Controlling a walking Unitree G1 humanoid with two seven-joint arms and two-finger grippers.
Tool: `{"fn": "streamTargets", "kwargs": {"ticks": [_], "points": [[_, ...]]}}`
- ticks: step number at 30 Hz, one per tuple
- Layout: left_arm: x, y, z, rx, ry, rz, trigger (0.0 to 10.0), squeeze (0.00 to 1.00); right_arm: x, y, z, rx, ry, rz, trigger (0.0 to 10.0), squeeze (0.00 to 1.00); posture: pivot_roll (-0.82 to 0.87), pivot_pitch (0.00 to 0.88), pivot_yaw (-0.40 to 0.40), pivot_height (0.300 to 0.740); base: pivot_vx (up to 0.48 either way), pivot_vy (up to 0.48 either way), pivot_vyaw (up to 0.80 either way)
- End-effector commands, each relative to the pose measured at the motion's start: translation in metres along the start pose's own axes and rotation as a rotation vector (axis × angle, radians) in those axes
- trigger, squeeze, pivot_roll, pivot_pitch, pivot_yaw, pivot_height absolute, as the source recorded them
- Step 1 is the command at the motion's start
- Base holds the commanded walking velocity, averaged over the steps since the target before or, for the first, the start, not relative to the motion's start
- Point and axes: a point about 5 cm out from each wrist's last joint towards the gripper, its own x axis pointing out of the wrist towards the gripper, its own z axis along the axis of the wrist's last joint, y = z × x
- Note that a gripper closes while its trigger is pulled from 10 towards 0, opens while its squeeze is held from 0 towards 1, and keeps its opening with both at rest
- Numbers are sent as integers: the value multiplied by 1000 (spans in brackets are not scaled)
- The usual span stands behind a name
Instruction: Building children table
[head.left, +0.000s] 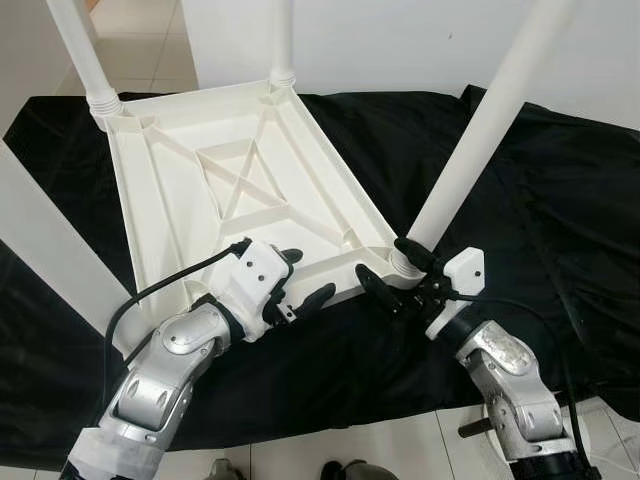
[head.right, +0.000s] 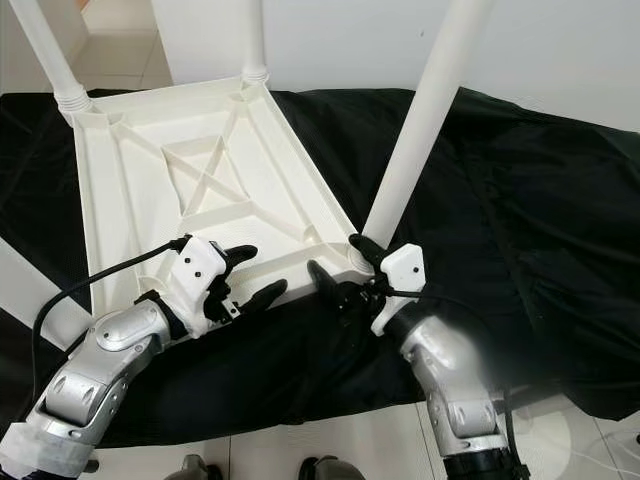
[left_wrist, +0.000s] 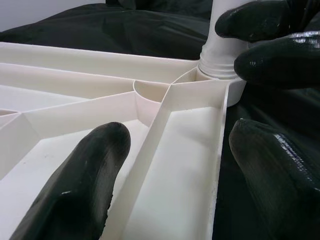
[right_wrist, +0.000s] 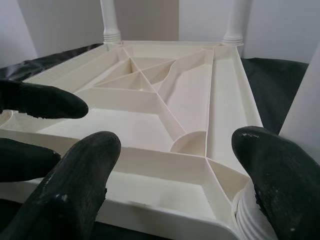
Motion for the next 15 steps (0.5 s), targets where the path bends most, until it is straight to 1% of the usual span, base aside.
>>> {"fn": "streamTargets", "kwargs": {"ticks": [1,2,3,5,7,10,11,13,15], "points": [[-6,13,-5,29,25,1,10000,0,-3,-27,1,-39,2,-86,10000,0,-35,177,-41,740,0,0,0],[-6,13,-5,29,25,1,10000,0,-3,-27,1,-39,2,-86,10000,0,-35,177,-41,740,0,0,0],[-8,18,-6,39,32,12,10000,0,-1,-36,1,-54,0,-114,10000,0,-33,181,-46,740,0,0,0],[-10,24,-7,43,39,33,10000,0,1,-44,1,-64,-10,-153,10000,0,-33,185,-49,740,0,0,0],[-11,26,-8,44,41,43,10000,0,1,-46,1,-66,-15,-166,10000,0,-33,186,-49,740,0,0,0],[-12,28,-9,58,43,44,10000,0,3,-45,2,-58,-31,-173,10000,0,-31,187,-50,740,0,0,0],[-13,33,-10,79,49,42,10000,0,9,-40,0,-43,-53,-169,10000,0,-36,187,-50,740,0,0,0],[-13,35,-10,87,52,39,10000,0,11,-37,0,-39,-56,-165,10000,0,-36,187,-50,740,0,0,0],[-13,37,-10,91,57,31,10000,0,15,-30,-2,-30,-60,-145,10000,0,-38,185,-42,740,0,0,0]]}}
